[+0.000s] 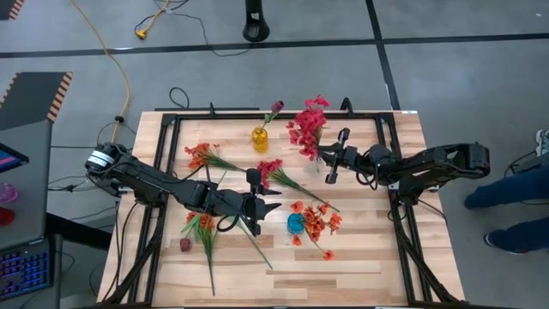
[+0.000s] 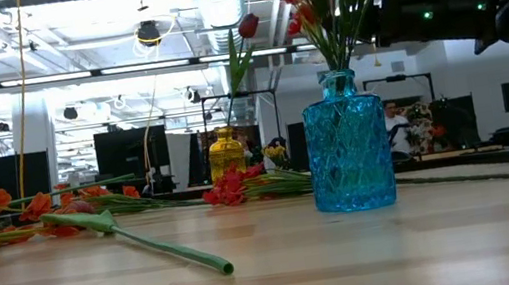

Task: Sort flowers into vase by color
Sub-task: Put the bottom red flowers into the transparent vase

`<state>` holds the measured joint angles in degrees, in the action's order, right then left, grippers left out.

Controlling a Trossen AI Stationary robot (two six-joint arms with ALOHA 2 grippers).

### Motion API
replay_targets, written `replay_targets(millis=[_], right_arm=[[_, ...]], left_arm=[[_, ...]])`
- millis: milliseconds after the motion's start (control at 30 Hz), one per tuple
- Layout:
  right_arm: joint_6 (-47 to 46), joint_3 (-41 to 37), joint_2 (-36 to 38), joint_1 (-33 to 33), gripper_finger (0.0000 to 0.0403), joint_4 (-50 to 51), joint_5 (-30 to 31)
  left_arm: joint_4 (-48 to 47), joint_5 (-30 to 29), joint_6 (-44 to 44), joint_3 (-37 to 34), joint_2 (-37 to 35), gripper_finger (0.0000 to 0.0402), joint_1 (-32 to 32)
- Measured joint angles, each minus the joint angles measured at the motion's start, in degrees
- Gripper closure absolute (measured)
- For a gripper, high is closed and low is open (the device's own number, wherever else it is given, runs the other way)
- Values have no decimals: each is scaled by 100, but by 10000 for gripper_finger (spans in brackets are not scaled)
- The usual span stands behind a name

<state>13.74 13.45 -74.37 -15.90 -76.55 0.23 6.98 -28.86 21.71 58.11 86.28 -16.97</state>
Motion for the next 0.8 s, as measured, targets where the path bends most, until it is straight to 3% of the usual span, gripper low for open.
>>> replay_targets(millis=[400,800], right_arm=[[15,1,0,0,341,-4,616],[21,0,0,0,248,103,791]], left_arm=[[0,-2,-7,0,0,262,0],[0,-2,-13,0,0,262,0]])
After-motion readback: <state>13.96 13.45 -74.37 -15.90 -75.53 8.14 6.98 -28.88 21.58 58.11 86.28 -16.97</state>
